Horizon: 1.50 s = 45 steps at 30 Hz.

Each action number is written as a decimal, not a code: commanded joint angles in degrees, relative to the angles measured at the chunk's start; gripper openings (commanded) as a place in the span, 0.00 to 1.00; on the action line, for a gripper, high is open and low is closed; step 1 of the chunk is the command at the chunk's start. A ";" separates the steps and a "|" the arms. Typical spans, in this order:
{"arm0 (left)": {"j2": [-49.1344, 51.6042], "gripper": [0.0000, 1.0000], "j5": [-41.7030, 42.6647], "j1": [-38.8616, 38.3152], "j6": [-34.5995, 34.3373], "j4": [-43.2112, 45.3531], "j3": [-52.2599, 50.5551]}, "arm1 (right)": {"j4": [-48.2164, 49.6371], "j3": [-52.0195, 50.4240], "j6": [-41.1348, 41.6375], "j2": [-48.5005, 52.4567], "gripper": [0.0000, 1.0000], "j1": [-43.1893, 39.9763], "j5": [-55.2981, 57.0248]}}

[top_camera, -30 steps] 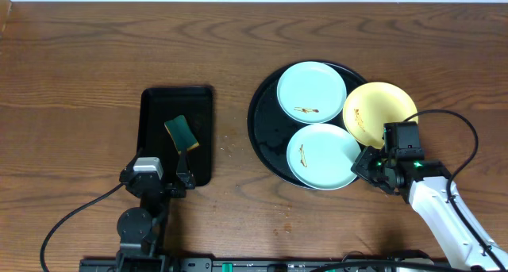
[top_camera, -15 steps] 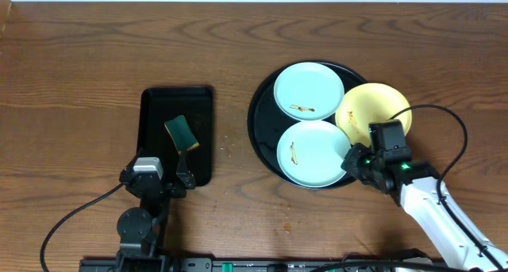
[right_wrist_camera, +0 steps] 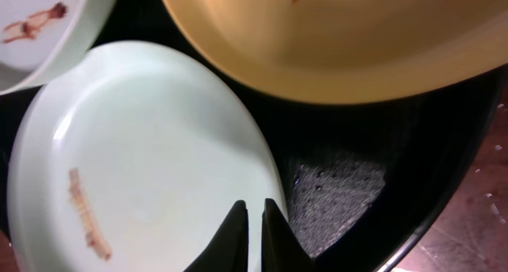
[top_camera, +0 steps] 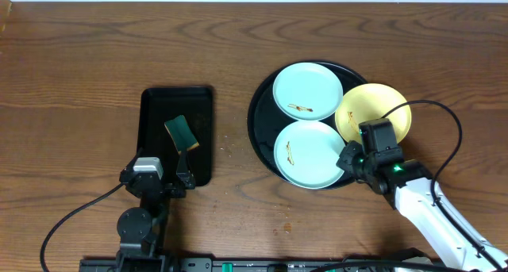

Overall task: Clean dirty plates on tray and stack at the side
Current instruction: 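Grasp the light-blue plate rim with the right gripper and tilt it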

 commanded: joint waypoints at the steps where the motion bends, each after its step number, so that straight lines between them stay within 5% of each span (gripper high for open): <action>1: -0.35 0.93 -0.52 -0.22 0.37 -2.08 -1.07 | -0.28 -0.55 0.35 0.42 0.05 1.86 1.22; 6: -0.35 0.93 -0.52 -0.22 0.37 -2.08 -1.07 | -0.31 -0.81 0.35 1.84 0.06 3.48 4.42; 10: -0.35 0.93 -0.52 -0.22 0.37 -2.08 -1.07 | 0.42 -0.81 0.33 5.01 0.27 3.48 10.25; 13: -0.35 0.93 -0.52 -0.22 0.37 -2.08 -1.07 | 3.65 -0.81 -0.83 8.94 0.32 3.48 9.99; 17: -0.35 0.93 -0.52 -0.22 0.37 -2.05 -1.07 | 8.15 -0.79 -3.30 13.09 0.29 3.48 8.26; 22: -0.35 0.93 -0.52 -0.22 0.37 -2.08 -1.07 | 11.98 -0.68 -7.91 14.05 0.02 2.97 9.05; 36: -0.35 0.93 -0.52 -0.22 0.37 -2.08 -1.07 | 13.70 -0.63 -17.27 12.96 0.13 2.32 11.23; 45: -0.35 0.93 -0.55 -0.22 0.37 -2.08 -1.07 | 9.77 -0.63 -25.03 12.74 0.10 2.29 3.15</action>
